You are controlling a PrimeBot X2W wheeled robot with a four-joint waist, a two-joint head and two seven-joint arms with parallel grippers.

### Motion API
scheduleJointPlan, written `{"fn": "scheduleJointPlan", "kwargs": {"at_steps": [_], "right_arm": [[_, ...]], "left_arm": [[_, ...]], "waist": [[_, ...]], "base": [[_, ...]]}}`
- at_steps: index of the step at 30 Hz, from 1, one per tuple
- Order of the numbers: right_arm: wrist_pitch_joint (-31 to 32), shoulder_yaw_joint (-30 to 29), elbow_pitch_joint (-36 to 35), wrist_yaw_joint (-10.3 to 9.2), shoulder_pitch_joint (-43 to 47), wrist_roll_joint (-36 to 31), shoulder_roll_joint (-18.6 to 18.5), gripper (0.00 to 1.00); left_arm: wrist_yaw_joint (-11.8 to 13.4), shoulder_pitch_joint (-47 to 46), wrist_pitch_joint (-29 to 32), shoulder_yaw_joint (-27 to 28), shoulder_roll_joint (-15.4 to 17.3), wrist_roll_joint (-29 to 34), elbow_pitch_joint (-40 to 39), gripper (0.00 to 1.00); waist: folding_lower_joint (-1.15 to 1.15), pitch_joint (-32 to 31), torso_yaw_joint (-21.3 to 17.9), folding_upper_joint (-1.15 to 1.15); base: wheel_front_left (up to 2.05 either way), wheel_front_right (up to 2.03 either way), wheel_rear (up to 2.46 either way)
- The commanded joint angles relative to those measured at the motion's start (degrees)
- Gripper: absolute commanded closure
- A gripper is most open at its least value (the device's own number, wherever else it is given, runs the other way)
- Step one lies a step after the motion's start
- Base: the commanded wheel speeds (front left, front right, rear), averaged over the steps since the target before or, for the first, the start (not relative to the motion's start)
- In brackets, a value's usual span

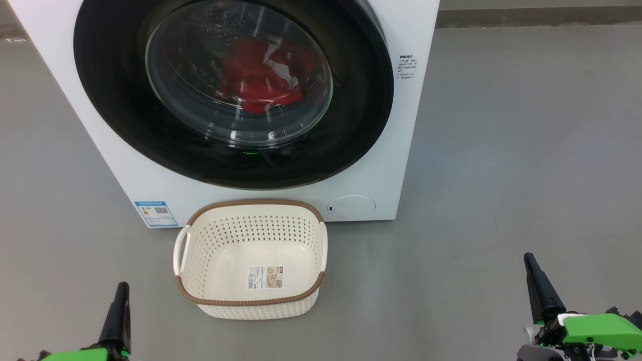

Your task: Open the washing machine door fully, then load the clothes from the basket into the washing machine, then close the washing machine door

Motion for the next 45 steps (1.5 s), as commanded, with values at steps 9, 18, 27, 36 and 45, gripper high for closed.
{"fn": "scheduleJointPlan", "kwargs": {"at_steps": [9,18,27,36,45], "right_arm": [[0.48,1.24,-1.73,-0.06,-1.34,0.12,-0.17,1.0],[0.48,1.24,-1.73,-0.06,-1.34,0.12,-0.16,1.0],[0.49,1.24,-1.73,-0.06,-1.34,0.12,-0.16,1.0],[0.49,1.24,-1.73,-0.06,-1.34,0.12,-0.16,1.0],[0.49,1.23,-1.73,-0.06,-1.34,0.12,-0.16,1.0]], "left_arm": [[-0.19,-2.3,0.34,1.99,0.83,0.16,-1.1,1.0],[-0.19,-2.3,0.36,2.01,0.81,0.18,-1.1,1.0],[-0.19,-2.3,0.38,2.03,0.8,0.2,-1.1,1.0],[-0.19,-2.3,0.39,2.05,0.78,0.21,-1.1,1.0],[-0.19,-2.31,0.4,2.07,0.77,0.22,-1.1,1.0]], "waist": [[0.0,0.0,0.0,0.0],[0.0,0.0,0.0,0.0],[0.0,0.0,0.0,0.0],[0.0,0.0,0.0,0.0],[0.0,0.0,0.0,0.0]], "base": [[0.0,0.0,0.0],[0.0,0.0,0.0],[0.0,0.0,0.0],[0.0,0.0,0.0],[0.0,0.0,0.0]]}}
